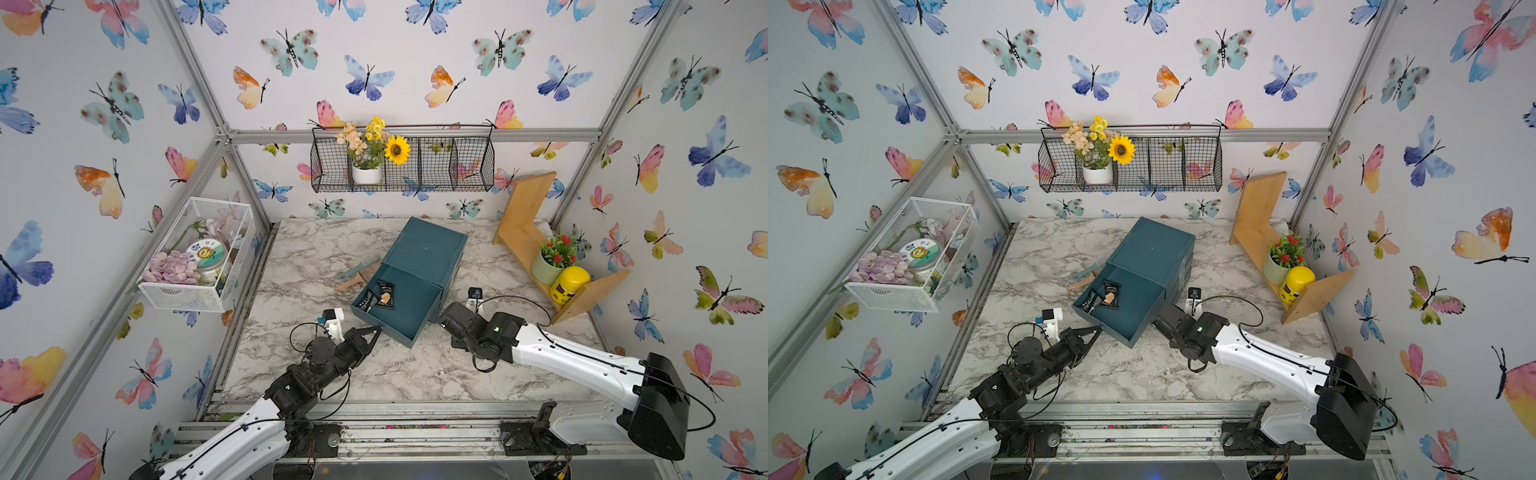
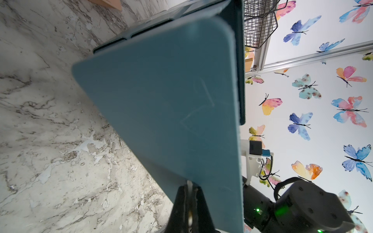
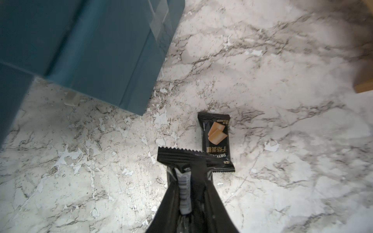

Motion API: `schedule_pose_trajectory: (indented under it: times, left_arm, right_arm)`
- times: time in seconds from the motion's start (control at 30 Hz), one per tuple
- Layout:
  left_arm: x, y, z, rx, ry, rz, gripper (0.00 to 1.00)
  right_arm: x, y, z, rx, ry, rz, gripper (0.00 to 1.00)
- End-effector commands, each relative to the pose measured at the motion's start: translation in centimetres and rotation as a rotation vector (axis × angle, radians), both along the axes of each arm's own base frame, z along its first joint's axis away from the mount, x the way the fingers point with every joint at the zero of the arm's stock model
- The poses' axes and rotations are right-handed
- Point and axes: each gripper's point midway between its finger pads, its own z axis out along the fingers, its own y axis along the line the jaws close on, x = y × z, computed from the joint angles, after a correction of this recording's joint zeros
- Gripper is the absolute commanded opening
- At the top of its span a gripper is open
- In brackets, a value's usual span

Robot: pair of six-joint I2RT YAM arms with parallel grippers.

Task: Take the cookies out of the drawer
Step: Place the cookie at the center of the board.

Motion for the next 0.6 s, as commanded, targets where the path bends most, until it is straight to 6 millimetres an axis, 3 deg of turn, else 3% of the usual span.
schedule_pose_trajectory:
  times: [0.0, 0.27, 0.57]
  left_arm:
    - [0.4, 0.1, 1.5, -0.009, -0.042, 0.015, 0.00]
    - [0.3, 0.2, 1.4, -0.006, -0.041, 0.017, 0.00]
    - [0.3, 0.3, 1.2, -0.005, -0.040, 0.019, 0.00]
  right_arm:
    - [0.7, 2.1, -1.6, 0.100, 0.014, 0.012, 0.23]
    - [1.6, 2.5, -5.2, 0.115, 0.038, 0.026, 0.24]
    - [1.9, 1.3, -8.2, 0.056, 0.074, 0.010, 0.27]
